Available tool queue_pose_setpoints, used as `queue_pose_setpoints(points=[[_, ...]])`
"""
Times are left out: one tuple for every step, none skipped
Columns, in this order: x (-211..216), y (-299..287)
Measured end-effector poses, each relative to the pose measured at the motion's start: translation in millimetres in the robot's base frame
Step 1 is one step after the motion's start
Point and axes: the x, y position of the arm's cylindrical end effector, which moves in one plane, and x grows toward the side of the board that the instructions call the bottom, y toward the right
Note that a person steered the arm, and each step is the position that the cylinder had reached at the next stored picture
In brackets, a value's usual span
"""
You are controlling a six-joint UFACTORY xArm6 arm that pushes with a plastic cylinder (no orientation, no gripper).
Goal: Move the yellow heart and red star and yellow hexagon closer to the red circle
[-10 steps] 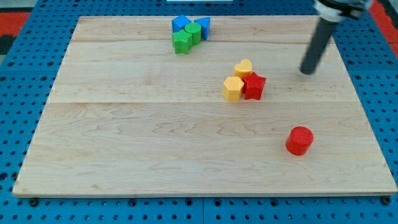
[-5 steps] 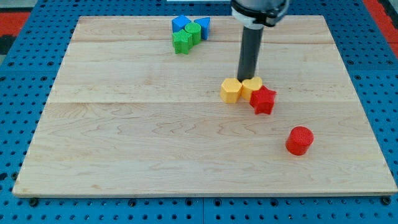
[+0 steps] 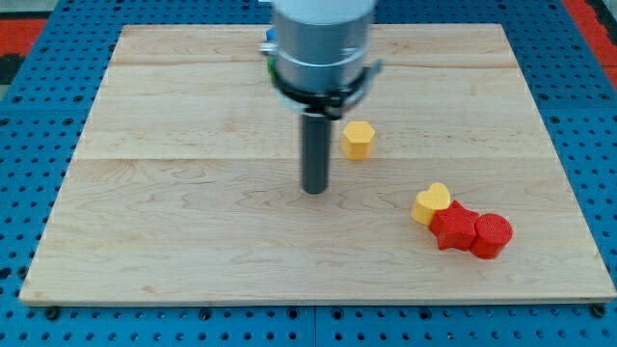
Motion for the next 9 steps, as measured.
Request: queue_pose_setpoints(points=[[-74.1, 49.5], [-83.5, 90.2], [-92.3, 107.1], [-111.3, 125.8], [-51.0, 123.2], [-9.6, 124.7], [-16.5, 139.9], [-41.0, 165.5], [-19.7, 174.4]])
